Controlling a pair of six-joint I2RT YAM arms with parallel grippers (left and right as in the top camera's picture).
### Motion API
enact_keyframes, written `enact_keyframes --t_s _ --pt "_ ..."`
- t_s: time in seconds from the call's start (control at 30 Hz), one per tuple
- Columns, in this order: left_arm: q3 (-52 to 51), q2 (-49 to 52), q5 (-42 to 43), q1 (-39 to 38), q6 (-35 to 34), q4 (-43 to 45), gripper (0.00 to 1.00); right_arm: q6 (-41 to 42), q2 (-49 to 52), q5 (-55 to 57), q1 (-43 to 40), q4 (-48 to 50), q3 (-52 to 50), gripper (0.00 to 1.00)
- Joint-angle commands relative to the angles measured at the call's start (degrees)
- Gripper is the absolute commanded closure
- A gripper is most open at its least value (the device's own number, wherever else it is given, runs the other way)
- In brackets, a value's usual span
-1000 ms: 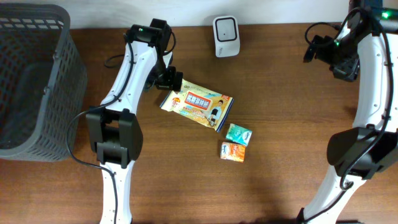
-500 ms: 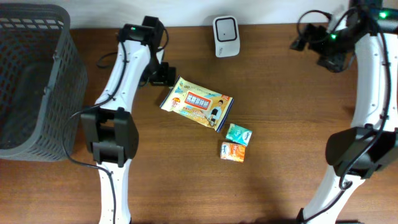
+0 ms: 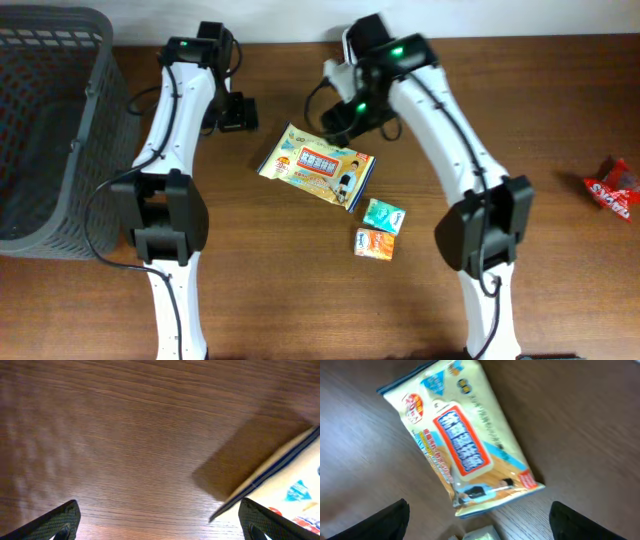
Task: Scan the item barcode
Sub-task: 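Reach the right gripper down and grasp the wipes pack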
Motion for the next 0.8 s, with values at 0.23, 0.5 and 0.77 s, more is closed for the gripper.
enact_keyframes --t_s 0.23,0.5,0.77 --pt "-0.5 -0.7 -0.9 2.1 -1.2 -0.4 0.01 -6.7 10.0 6.8 9.5 -1.3 -0.3 0.02" --pt "-0.5 -0.7 -0.9 2.1 -1.2 -1.0 0.01 -9.0 11.8 13.7 9.7 0.7 -0.3 0.03" --pt "-0.5 -0.7 -0.9 2.1 -1.2 -1.0 0.01 -11.3 12.9 15.3 9.7 2.1 -0.3 0.03"
